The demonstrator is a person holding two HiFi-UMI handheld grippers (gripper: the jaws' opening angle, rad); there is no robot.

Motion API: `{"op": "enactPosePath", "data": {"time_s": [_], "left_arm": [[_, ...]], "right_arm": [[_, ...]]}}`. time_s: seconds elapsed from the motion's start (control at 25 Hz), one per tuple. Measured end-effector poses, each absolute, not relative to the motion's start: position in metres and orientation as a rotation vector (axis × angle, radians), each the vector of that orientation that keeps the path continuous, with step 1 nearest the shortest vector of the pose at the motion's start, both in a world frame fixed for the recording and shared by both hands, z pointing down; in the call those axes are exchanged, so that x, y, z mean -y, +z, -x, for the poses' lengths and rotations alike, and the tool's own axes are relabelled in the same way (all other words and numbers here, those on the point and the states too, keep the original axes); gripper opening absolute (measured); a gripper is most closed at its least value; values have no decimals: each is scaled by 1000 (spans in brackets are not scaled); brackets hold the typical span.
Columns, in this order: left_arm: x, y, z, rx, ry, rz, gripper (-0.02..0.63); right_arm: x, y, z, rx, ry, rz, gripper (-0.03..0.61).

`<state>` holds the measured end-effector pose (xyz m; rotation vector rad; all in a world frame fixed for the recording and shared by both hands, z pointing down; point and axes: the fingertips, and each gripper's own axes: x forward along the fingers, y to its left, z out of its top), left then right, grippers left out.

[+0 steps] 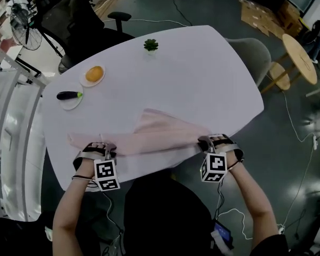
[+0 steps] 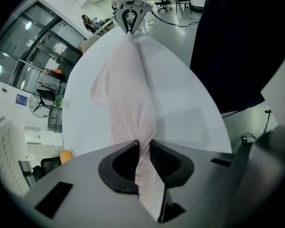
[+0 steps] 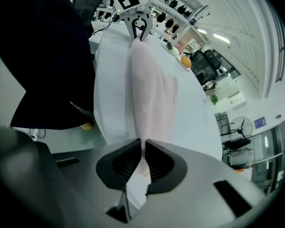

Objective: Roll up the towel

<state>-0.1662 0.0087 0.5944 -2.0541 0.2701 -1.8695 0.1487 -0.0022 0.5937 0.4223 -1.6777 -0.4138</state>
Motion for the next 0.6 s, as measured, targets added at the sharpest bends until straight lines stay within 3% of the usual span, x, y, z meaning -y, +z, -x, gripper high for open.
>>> {"op": "enactPosePath", "data": {"time_s": [0.36, 0.6], "left_arm": [[-55, 600, 169, -230, -1893, 2101, 81], [-34, 584, 170, -203, -1927, 2194, 83]], "right_arm": [[-30, 607, -144, 1682, -401, -297, 37], [-14, 595, -142, 1767, -186, -297, 44]]}}
